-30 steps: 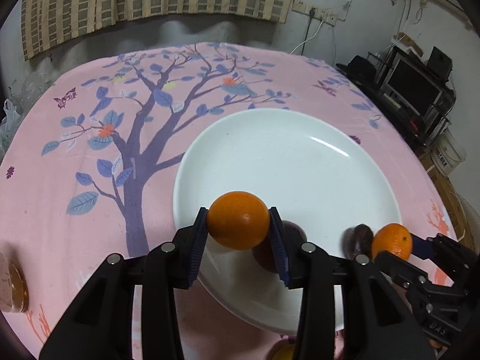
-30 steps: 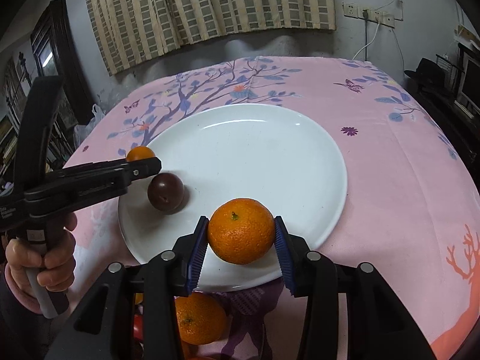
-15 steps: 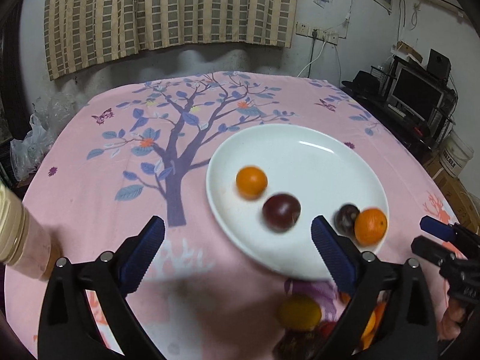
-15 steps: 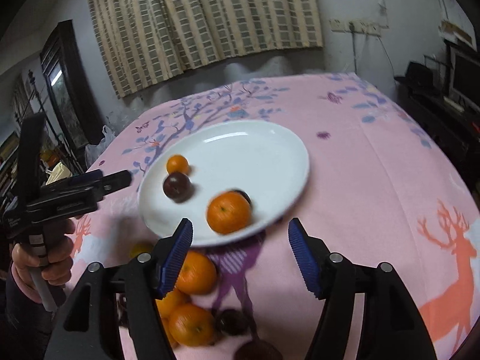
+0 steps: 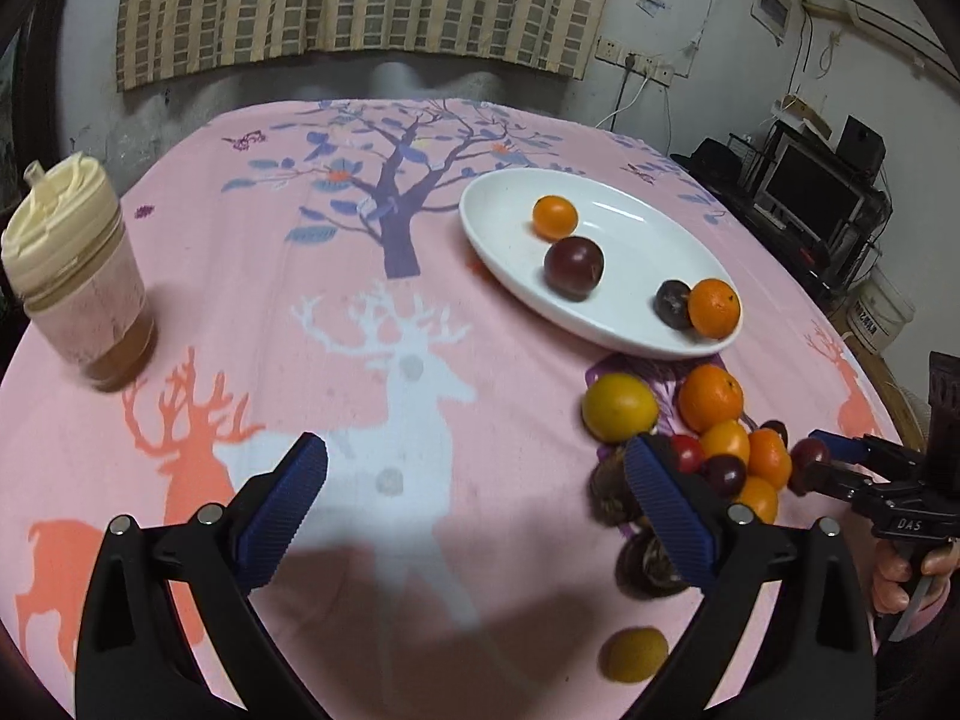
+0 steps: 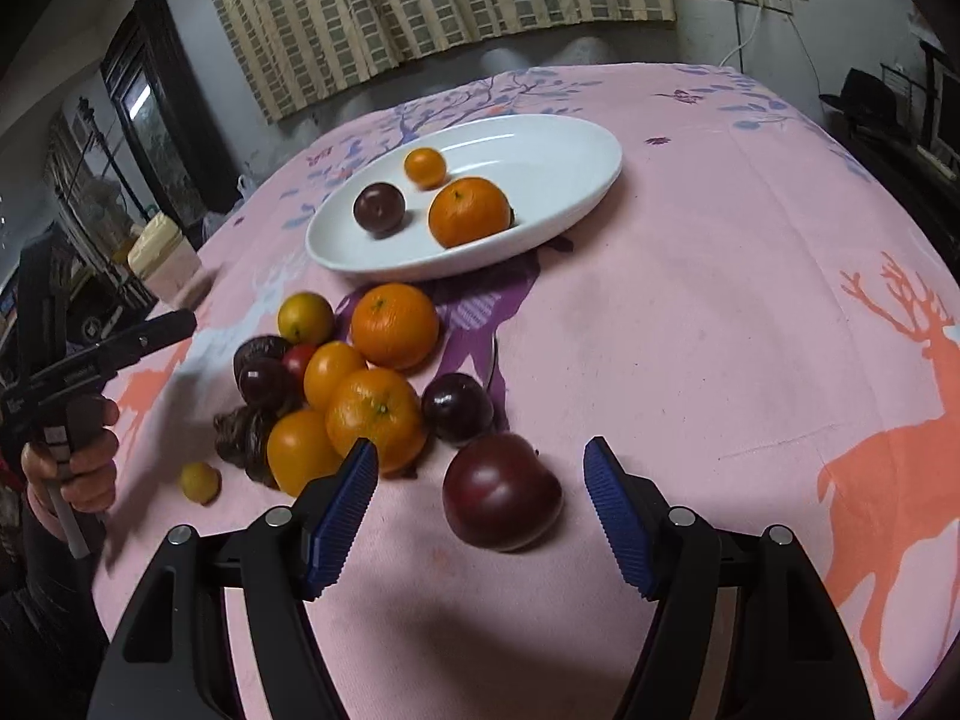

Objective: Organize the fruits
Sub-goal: 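Grasp a dark red plum with the right tool while the left tool grasps a small yellow fruit, then place the plum and yellow fruit on the white plate, opening both tools, then grasp a dark cherry with the right tool while the left tool grasps a mangosteen, then release the cherry and mangosteen onto the white plate from both tools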

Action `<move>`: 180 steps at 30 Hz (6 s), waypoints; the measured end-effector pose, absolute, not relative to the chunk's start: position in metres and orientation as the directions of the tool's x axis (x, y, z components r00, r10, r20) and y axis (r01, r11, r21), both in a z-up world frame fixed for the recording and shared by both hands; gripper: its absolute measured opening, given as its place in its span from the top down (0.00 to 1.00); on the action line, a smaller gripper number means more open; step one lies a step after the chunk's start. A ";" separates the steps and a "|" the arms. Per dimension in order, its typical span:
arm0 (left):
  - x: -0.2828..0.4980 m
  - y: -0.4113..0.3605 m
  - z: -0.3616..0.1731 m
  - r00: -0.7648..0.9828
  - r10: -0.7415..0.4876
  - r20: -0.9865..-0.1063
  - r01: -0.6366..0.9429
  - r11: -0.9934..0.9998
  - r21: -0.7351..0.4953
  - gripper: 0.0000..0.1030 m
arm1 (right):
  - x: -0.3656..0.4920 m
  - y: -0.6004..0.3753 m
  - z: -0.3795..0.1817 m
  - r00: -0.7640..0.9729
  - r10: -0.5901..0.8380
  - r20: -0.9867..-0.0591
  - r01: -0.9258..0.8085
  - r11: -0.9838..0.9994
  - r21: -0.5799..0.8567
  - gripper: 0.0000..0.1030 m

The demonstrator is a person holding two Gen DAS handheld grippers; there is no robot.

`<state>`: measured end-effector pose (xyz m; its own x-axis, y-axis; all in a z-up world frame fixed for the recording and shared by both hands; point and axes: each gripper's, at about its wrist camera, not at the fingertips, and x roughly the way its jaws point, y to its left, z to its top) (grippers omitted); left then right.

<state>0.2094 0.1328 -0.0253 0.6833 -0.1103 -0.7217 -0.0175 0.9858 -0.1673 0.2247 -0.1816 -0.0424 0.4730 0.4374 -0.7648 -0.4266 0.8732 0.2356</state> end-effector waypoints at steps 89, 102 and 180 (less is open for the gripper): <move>0.256 0.099 -0.011 0.713 -0.077 -0.697 0.060 0.997 -0.049 0.05 | 0.293 -0.178 -0.012 0.526 0.519 -0.674 -0.383 0.852 0.357 0.33; 0.229 0.133 -0.017 0.704 -0.068 -0.707 -0.041 0.990 -0.136 0.05 | 0.259 -0.185 -0.037 0.388 0.531 -0.753 -0.445 0.823 0.352 0.64; 0.195 0.055 -0.027 0.527 -0.393 -0.754 0.429 0.888 -0.163 0.63 | 0.256 -0.176 -0.014 0.460 0.611 -0.644 -0.487 0.780 0.393 0.73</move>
<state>0.1950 0.0547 -0.0275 0.5271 -0.3927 -0.7536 0.4292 0.8884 -0.1628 0.2558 -0.1764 -0.0137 0.4604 0.6113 -0.6437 -0.4867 0.7802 0.3929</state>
